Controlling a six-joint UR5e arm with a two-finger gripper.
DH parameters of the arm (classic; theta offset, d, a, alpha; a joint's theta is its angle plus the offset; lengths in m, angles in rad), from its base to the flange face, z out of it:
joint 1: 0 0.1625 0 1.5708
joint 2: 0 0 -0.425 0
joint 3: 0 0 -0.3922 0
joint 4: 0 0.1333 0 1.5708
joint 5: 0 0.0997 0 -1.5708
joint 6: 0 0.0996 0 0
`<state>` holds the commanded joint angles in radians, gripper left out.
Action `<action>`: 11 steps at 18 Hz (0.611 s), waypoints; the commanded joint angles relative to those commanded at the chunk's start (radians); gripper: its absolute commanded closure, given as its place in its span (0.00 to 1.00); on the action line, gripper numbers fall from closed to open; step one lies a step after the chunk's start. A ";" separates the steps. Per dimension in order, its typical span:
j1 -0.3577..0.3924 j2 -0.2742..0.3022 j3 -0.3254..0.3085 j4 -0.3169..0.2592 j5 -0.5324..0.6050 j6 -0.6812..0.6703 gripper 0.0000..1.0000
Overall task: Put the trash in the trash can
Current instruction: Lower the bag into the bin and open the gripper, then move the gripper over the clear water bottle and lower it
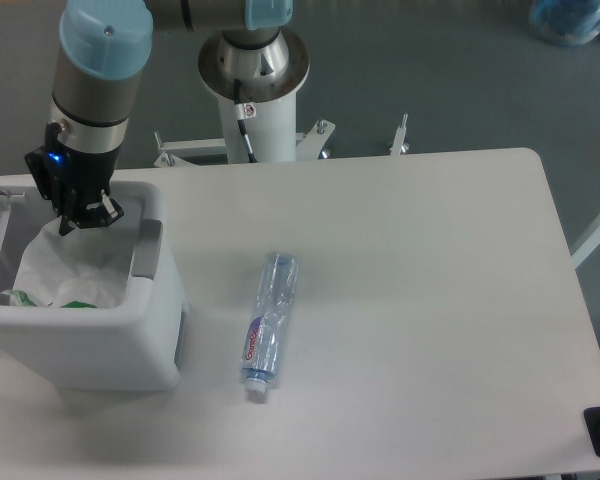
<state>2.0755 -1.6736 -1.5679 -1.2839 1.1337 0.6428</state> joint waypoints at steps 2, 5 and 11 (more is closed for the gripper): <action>0.002 0.006 0.008 0.001 0.000 -0.012 0.37; 0.011 0.012 0.038 0.041 -0.017 -0.063 0.04; 0.083 0.012 0.092 0.095 -0.066 -0.207 0.01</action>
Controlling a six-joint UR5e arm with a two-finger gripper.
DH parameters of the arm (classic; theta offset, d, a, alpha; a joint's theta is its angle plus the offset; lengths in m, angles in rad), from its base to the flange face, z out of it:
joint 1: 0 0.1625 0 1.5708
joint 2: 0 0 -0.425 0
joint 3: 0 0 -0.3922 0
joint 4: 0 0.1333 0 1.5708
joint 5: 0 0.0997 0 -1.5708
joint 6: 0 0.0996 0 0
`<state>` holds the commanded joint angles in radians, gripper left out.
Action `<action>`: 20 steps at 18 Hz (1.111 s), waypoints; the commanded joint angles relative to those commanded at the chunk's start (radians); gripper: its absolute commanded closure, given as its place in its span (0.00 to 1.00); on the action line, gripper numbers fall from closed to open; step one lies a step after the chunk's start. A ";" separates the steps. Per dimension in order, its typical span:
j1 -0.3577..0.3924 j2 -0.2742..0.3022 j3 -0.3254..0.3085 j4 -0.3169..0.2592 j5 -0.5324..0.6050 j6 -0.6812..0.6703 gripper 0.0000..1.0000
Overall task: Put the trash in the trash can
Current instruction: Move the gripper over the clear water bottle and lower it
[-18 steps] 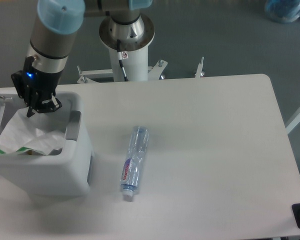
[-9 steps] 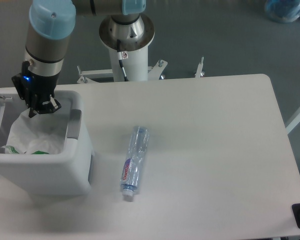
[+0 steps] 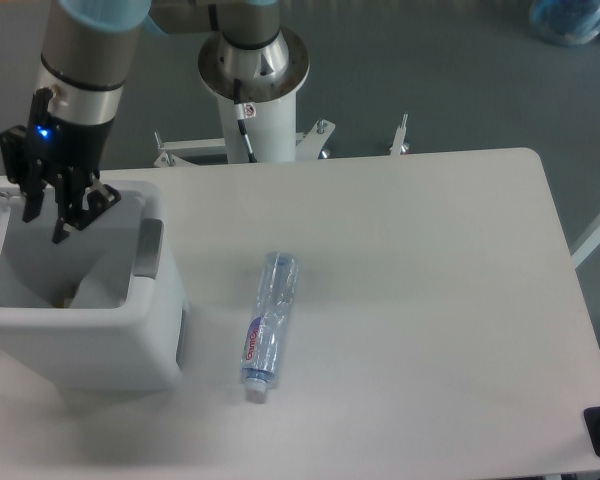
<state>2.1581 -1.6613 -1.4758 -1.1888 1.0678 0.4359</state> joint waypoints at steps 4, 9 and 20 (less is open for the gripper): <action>0.133 0.005 0.005 0.003 -0.026 -0.150 0.01; 0.261 -0.104 0.006 0.063 -0.002 -0.144 0.01; 0.256 -0.353 0.049 0.117 0.182 -0.011 0.01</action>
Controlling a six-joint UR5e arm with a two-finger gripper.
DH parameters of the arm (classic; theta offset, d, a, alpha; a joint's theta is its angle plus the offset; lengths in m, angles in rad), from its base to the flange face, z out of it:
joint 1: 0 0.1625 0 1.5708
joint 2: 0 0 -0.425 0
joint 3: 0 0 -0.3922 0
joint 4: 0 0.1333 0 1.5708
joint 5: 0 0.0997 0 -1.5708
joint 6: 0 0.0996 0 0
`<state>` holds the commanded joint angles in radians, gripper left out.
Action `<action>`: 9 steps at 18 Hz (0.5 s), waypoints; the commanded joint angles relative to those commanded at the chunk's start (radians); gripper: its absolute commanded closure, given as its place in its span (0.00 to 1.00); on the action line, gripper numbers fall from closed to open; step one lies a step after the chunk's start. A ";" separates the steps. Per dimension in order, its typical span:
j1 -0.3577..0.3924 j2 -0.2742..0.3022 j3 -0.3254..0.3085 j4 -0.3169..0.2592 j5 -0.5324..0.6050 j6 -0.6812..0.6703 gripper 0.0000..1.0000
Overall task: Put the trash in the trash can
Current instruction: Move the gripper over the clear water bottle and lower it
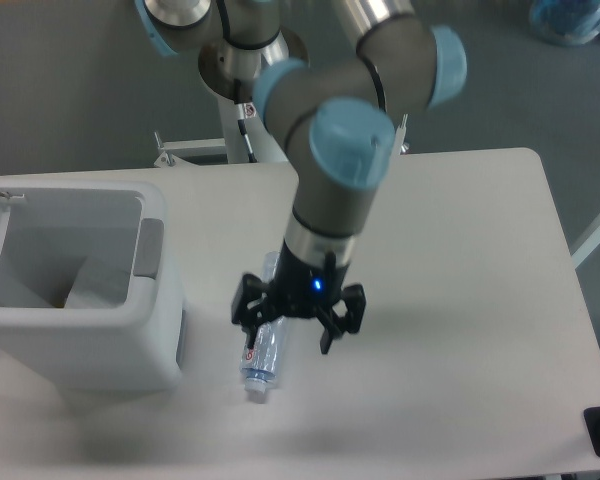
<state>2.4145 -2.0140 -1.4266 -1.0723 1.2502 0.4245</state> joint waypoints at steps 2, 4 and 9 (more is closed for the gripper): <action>-0.003 -0.024 -0.006 0.000 0.035 0.057 0.01; -0.023 -0.052 -0.006 -0.002 0.086 0.095 0.01; -0.080 -0.124 -0.009 0.018 0.141 0.097 0.01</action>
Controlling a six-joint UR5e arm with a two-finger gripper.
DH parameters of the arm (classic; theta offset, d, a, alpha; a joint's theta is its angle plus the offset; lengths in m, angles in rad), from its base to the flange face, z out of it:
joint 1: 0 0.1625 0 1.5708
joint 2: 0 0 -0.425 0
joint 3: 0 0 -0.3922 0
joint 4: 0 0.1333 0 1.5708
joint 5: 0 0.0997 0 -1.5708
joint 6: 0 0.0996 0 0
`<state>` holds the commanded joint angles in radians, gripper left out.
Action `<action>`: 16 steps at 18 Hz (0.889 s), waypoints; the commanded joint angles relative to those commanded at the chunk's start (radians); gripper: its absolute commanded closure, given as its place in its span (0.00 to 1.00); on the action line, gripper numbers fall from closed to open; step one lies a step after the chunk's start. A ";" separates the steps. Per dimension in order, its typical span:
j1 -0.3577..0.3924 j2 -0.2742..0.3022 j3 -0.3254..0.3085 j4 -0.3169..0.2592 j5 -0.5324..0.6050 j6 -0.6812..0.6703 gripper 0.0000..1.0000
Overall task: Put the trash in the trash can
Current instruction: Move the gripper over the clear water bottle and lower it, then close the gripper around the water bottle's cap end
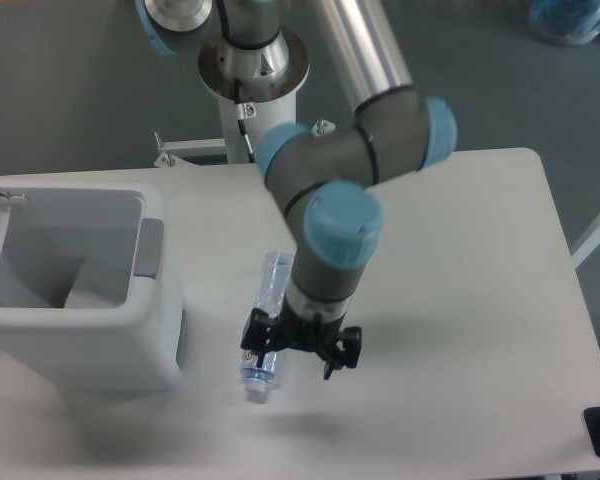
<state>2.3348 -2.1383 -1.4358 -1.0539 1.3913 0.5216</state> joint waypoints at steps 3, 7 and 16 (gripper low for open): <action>-0.012 -0.020 0.000 0.009 0.002 0.000 0.01; -0.023 -0.045 0.000 0.040 0.005 -0.003 0.01; -0.052 -0.091 -0.015 0.081 0.037 -0.023 0.02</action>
<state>2.2826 -2.2288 -1.4511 -0.9725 1.4281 0.4986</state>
